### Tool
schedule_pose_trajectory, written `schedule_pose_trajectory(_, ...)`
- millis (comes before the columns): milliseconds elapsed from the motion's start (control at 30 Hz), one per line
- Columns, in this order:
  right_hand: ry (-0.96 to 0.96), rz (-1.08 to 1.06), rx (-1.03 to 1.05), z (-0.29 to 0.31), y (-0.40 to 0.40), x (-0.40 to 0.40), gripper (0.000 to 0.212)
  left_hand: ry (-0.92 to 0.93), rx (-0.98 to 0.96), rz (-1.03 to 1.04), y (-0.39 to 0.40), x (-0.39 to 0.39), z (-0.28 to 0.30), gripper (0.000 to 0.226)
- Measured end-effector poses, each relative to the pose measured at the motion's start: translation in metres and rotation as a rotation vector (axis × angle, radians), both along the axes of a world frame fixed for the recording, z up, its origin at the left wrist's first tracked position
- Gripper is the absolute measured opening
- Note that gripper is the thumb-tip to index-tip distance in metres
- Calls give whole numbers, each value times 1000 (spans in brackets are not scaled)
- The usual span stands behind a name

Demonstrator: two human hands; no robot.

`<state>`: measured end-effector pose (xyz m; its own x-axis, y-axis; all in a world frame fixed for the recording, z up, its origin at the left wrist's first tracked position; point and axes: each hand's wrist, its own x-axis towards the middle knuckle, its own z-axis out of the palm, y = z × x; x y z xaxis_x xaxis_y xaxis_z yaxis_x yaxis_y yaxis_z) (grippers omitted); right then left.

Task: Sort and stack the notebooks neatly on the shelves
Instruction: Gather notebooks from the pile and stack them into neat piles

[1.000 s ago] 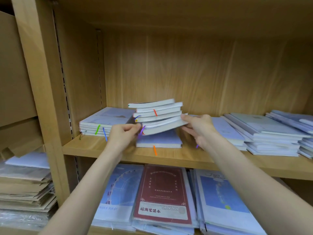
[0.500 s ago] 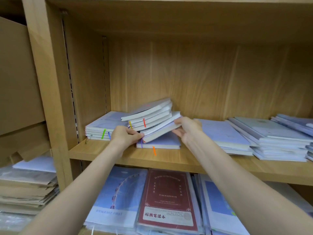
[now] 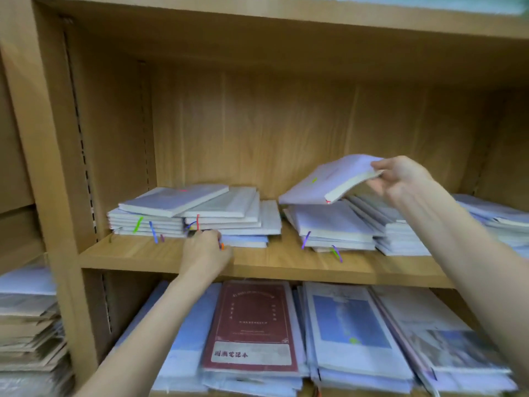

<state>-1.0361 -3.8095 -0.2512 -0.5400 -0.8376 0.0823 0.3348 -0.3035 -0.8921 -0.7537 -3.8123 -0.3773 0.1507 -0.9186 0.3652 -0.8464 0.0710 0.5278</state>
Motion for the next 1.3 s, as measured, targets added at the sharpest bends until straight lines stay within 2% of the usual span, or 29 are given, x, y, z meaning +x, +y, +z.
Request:
schedule_pose_trajectory(100,-99,-80,-71,14,4,-14,29,-1,-126,-48,8,-14,5,32)
schedule_pose_trajectory(167,-182,-128,-95,12,4,-10,34,149,-147,-187,3,-30,14,34)
schedule_pose_trajectory(233,-247,-149,-133,-7,6,7,16,311,-80,-324,-3,-51,19,34)
schedule_pose_trajectory(267,-275,-146,-115,-22,6,16,18,378,-44,-367,-6,-60,18,35)
schedule_pose_trajectory(333,-228,-139,-27,-59,3,30,27,521,81,-422,-10,-78,13,40)
schedule_pose_trajectory(467,-30,-107,53,-91,1,15,23,794,306,-523,-5,-100,10,37)
schedule_pose_trajectory(533,192,-91,81,-90,4,0,17,919,379,-563,-6,-105,13,38)
schedule_pose_trajectory(567,355,-117,92,-90,5,-7,23,982,407,-570,-8,-106,15,39)
schedule_pose_trajectory(633,831,-185,95,-94,5,-19,43,1066,444,-556,-10,-107,19,40)
schedule_pose_trajectory(700,1359,-59,85,-98,4,-22,67,1133,460,-520,-9,-109,24,38)
schedule_pose_trajectory(733,1557,38,90,-100,3,-21,79,1154,453,-506,-9,-110,27,38)
schedule_pose_trajectory(800,1785,105,112,-102,-2,-20,90,1229,407,-506,-12,-112,33,46)
schedule_pose_trajectory(867,1854,53,63,-100,-7,-25,85,1262,369,-527,-18,-112,39,54)
schedule_pose_trajectory(967,1896,9,-12,-92,-8,-30,70,1224,342,-583,-26,-108,38,55)
schedule_pose_trajectory(1000,1939,0,-34,-90,-9,-30,67,1133,319,-599,-26,-106,34,51)
schedule_pose_trajectory(1100,2104,-3,-46,-92,-16,-32,62,679,209,-607,-32,-100,16,42)
schedule_pose_trajectory(1200,2113,12,-32,-89,-21,-32,63,456,180,-645,-41,-105,5,55)
schedule_pose_trajectory(1300,2123,21,-30,-86,-23,-33,64,273,112,-576,-40,-120,-1,70)
